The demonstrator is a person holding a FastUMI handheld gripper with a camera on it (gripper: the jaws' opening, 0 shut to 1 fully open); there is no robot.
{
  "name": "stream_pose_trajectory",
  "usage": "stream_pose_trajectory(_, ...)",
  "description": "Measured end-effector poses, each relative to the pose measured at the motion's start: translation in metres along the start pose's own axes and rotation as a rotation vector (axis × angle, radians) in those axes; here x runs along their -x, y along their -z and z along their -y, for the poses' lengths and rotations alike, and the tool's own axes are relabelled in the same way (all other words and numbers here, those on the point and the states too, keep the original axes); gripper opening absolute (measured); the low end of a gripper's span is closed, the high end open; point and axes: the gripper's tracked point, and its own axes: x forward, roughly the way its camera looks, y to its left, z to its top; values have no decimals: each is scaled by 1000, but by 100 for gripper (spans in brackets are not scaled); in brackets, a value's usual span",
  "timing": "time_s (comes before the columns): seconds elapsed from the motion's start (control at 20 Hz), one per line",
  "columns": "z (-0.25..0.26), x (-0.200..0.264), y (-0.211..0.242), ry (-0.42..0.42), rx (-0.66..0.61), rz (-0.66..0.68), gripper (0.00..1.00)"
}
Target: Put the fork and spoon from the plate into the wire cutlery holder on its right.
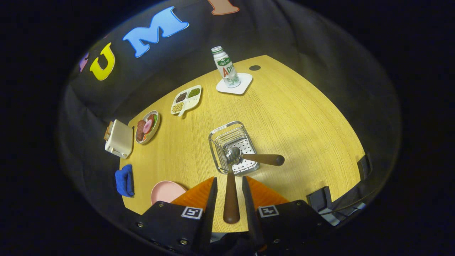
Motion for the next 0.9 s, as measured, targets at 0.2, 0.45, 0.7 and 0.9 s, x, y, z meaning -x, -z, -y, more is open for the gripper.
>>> stream_pose_trajectory(0.2, -3, 12, -11, 1, 15, 71, 68)
stream_pose_trajectory(0.45, -9, 32, -33, 20, 65, 176, 68)
stream_pose_trajectory(0.7, -38, 53, -54, -10, 130, 270, 68)
stream_pose_trajectory(0.9, -66, 65, -64, -53, 170, 321, 68)
